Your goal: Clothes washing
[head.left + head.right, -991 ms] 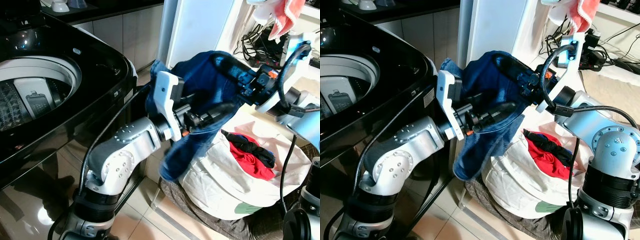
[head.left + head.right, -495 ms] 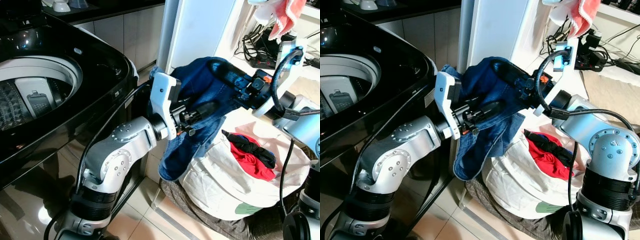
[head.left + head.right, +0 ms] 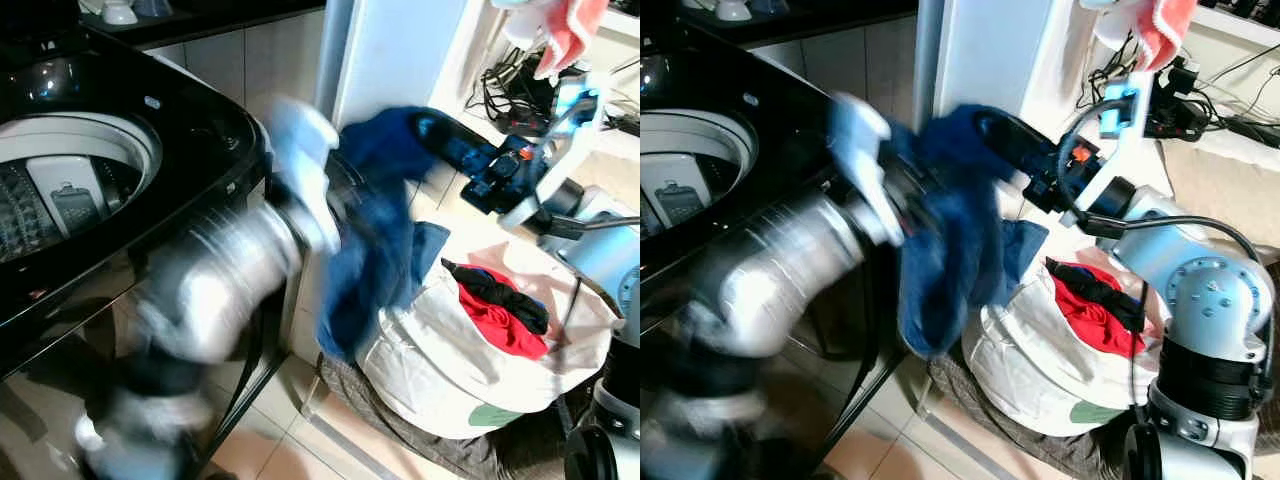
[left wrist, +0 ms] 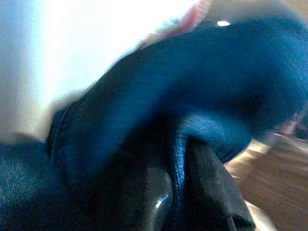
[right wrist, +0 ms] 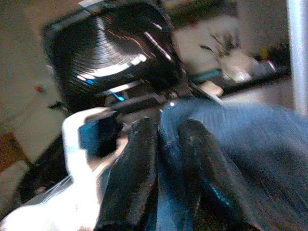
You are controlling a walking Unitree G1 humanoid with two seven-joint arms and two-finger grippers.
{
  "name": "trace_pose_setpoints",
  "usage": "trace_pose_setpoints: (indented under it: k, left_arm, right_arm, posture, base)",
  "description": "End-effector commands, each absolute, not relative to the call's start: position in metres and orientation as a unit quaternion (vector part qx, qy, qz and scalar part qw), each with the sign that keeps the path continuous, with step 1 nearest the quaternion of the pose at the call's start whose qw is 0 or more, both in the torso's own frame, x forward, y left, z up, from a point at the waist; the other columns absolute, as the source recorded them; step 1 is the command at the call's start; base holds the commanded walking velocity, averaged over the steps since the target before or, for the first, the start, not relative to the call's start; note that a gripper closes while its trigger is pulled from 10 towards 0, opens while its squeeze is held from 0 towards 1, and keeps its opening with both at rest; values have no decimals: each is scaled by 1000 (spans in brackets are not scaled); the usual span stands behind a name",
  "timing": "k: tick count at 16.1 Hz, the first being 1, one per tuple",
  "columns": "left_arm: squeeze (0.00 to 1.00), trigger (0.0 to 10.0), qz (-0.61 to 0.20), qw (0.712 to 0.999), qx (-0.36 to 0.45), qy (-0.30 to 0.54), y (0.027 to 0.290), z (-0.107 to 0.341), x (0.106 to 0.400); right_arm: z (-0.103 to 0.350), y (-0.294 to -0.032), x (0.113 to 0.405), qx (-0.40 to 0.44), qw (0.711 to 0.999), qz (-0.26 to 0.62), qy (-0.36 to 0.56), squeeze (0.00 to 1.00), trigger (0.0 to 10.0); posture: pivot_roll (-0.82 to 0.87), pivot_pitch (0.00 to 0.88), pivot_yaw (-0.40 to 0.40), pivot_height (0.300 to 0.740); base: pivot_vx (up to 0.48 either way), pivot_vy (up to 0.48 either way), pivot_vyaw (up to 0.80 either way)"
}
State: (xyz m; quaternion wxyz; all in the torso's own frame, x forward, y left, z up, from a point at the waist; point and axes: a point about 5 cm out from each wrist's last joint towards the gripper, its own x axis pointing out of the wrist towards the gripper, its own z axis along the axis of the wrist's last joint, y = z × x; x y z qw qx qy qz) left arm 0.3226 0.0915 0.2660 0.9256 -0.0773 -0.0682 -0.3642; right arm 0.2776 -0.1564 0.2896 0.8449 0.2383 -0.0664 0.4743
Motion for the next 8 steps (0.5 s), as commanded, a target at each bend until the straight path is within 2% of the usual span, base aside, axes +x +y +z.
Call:
trace_pose_setpoints:
  k: [1, 2, 3, 4, 6, 8]
  left_arm:
    - [0, 0, -278, 951, -53, -128, 128, 298, 340]
    - [0, 0, -199, 964, 8, -177, 162, 331, 352]
    - [0, 0, -83, 954, 145, -248, 204, 385, 358]
    - [0, 0, -13, 926, 235, -294, 222, 424, 356]
    - [0, 0, 27, 907, 295, -298, 228, 432, 363]
    - [0, 0, 39, 902, 327, -281, 230, 421, 373]
  right_arm:
    - [296, -161, 273, 201, 857, 466, -86, 1000, 10000]
    - [289, -159, 273, 161, 872, 456, -72, 588, 10000]
    - [284, -153, 271, 146, 871, 465, -67, 0, 10000]
    - [282, -145, 269, 137, 868, 473, -65, 0, 10000]
    - [282, -136, 270, 128, 869, 473, -67, 0, 10000]
    - [280, -133, 271, 123, 871, 470, -67, 0, 10000]
  posture:
    - [-8, 0, -111, 740]
    - [-4, 0, -109, 740]
    - [5, 0, -106, 740]
    - [16, 0, -101, 740]
    - [13, 0, -92, 740]
    - [9, 0, -89, 740]
  base:
    - [0, 0, 0]
    - [0, 0, 0]
    - [0, 0, 0]
    - [0, 0, 0]
    - [0, 0, 0]
    - [0, 0, 0]
